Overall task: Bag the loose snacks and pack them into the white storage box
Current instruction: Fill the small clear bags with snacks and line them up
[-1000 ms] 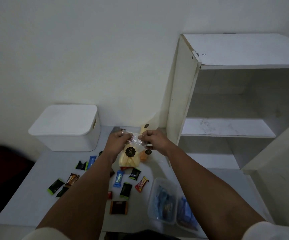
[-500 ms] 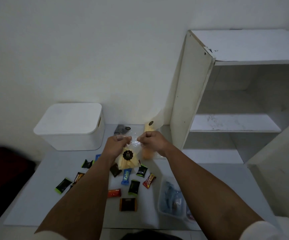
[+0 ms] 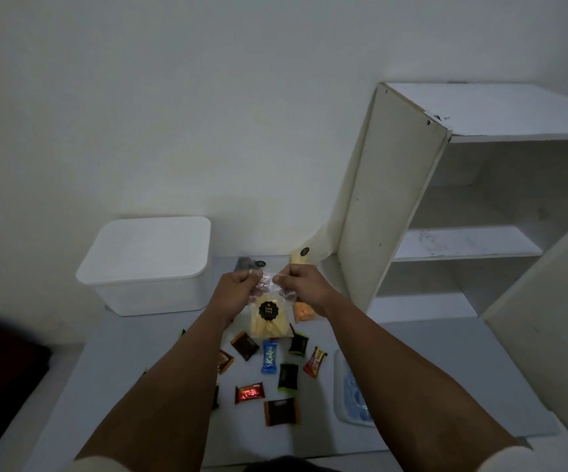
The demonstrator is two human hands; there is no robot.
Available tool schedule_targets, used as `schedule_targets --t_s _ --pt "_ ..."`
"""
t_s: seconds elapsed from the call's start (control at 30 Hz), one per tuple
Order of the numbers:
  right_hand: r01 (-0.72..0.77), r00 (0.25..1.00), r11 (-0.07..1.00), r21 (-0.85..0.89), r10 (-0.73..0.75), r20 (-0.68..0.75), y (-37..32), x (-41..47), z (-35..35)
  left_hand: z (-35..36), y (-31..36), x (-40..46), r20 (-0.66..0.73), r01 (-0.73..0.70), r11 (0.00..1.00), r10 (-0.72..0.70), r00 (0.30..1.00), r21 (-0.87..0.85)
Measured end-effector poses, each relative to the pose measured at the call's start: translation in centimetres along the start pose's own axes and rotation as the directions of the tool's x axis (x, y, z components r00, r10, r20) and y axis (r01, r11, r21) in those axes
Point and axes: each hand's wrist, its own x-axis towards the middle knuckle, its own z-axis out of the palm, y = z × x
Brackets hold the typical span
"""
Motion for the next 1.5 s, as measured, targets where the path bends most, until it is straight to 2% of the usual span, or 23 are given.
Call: schedule_targets --t_s 0.17,0.27,0.37,0.5,0.6,0.77,0.87,0.93,1.0,1.07,1.2,1.5 --pt "-0.021 0.999 1.0 0.014 0.022 -0.047 0.2 -0.9 2.7 -2.9 -1.1 -0.5 0.006 0.022 1.0 -0.022 1.0 0.009" --pt "0.029 0.995 1.0 -0.009 -0.03 -0.095 0.8 -1.4 4.0 -4.7 -1.9 -1.0 0.021 -0.004 0.997 0.003 1.0 0.072" --pt "0.068 0.994 0.998 -0.014 -0.069 -0.089 0.8 -1.9 5.2 -5.9 -2.4 -1.8 0.038 -0.035 0.994 0.031 0.999 0.101" --pt "0.017 0.999 1.0 0.003 -0.017 -0.038 0.3 -2.8 5.8 -7.1 -2.3 -2.3 0.027 -0.065 0.993 0.062 0.998 0.103" --pt "0.037 0.999 0.999 0.025 -0.036 -0.032 0.2 -3.4 6.2 -7.5 -2.2 -2.6 0.037 -0.1 0.986 0.096 0.995 0.133" --pt "0.074 0.987 0.997 0.013 -0.072 -0.142 0.1 -4.0 6.7 -7.4 -2.3 -3.2 -0.094 -0.183 0.968 0.201 0.975 0.171" --pt "0.11 0.966 0.993 -0.032 -0.114 -0.231 0.3 -4.4 6.6 -7.5 -2.5 -3.3 -0.228 -0.138 0.966 0.188 0.956 0.217" --pt "0.125 0.956 0.991 -0.038 -0.131 -0.264 0.5 -4.7 6.7 -7.3 -2.5 -3.0 -0.197 -0.034 0.992 0.058 0.979 0.122" --pt "0.123 0.958 0.992 -0.038 -0.129 -0.256 0.7 -4.8 6.9 -6.6 -2.1 -3.3 -0.034 0.121 0.991 -0.124 0.992 -0.064" --pt "0.115 0.968 0.992 -0.047 -0.123 -0.218 1.0 -4.9 7.2 -5.9 -1.9 -3.4 0.064 0.215 0.96 -0.207 0.976 -0.178" --pt "0.126 0.972 0.991 -0.032 -0.13 -0.197 1.3 -5.2 7.9 -5.1 -1.7 -3.4 0.077 0.259 0.923 -0.247 0.966 -0.285" --pt "0.151 0.972 0.986 -0.07 -0.161 -0.173 1.6 -5.2 8.3 -4.9 -2.2 -3.4 0.096 0.251 0.897 -0.232 0.968 -0.363"
